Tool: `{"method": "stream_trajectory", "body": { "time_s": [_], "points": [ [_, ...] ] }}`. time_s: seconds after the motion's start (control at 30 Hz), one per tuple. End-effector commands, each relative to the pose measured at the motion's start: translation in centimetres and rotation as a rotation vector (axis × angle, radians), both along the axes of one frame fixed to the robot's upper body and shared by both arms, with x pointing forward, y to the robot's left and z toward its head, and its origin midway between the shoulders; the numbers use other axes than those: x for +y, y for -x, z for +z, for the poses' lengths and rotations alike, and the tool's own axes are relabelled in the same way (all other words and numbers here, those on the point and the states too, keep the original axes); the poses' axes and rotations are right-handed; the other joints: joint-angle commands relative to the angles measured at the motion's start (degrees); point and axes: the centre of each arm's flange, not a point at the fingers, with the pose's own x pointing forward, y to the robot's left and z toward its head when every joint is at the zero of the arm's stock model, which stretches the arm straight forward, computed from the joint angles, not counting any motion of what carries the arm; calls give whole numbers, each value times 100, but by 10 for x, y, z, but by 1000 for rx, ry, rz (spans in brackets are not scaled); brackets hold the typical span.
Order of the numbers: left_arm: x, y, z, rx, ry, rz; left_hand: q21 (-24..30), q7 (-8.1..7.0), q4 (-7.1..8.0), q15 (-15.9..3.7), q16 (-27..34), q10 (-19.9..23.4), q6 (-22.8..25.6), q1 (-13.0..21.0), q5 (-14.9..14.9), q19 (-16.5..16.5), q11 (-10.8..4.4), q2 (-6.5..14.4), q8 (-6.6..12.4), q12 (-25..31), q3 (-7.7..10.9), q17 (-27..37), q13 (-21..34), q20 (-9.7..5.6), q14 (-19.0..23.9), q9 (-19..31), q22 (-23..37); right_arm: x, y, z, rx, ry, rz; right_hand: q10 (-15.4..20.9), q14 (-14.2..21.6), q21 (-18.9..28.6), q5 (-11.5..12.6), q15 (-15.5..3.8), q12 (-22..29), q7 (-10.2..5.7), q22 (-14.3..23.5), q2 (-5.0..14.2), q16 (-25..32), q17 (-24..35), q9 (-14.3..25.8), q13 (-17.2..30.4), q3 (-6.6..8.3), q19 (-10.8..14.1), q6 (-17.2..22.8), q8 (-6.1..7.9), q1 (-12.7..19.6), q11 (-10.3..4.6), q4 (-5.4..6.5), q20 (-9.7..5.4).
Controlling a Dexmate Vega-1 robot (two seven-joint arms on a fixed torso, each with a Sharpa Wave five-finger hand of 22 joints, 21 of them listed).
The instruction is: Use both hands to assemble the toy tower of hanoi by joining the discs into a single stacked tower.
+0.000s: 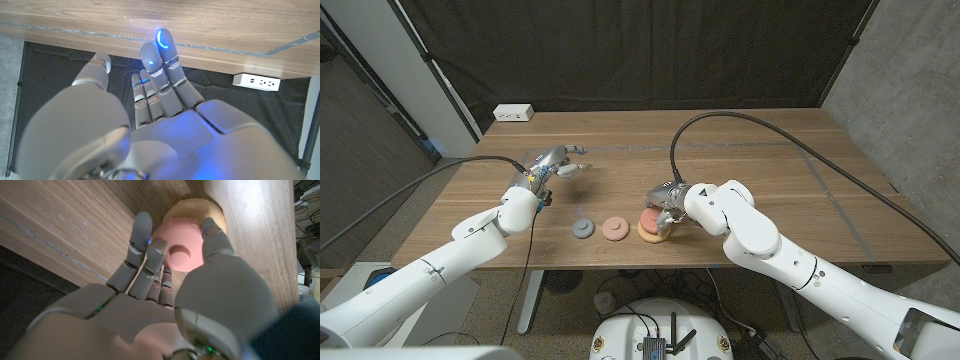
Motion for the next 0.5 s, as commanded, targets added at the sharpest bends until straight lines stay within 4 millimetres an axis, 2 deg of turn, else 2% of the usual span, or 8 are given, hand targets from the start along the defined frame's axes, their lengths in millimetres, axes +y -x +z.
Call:
{"method": "stream_trajectory", "body": {
  "time_s": [0.03,0.5],
  "points": [
    [1,-1,-2,4,11,2,64,8,20,-273,39,63,52,-32,-7,-17,-11,6,8,26,46,5,26,-603,43,20,10,2,8,4,-23,15,7,930,-2,-21,39,-92,17,-458,-5,446,-20,26,19,264,382,25,528,-1,411,-852,308,-497],
    [-1,1,-5,0,17,-4,83,13,18,-273,46,67,49,-34,-7,-35,-9,15,4,23,61,7,27,-604,47,20,3,3,9,-4,-8,21,2,946,35,-27,29,-93,-5,-474,-5,436,-81,22,28,267,376,51,538,-25,421,-849,305,-497]
  ]
}}
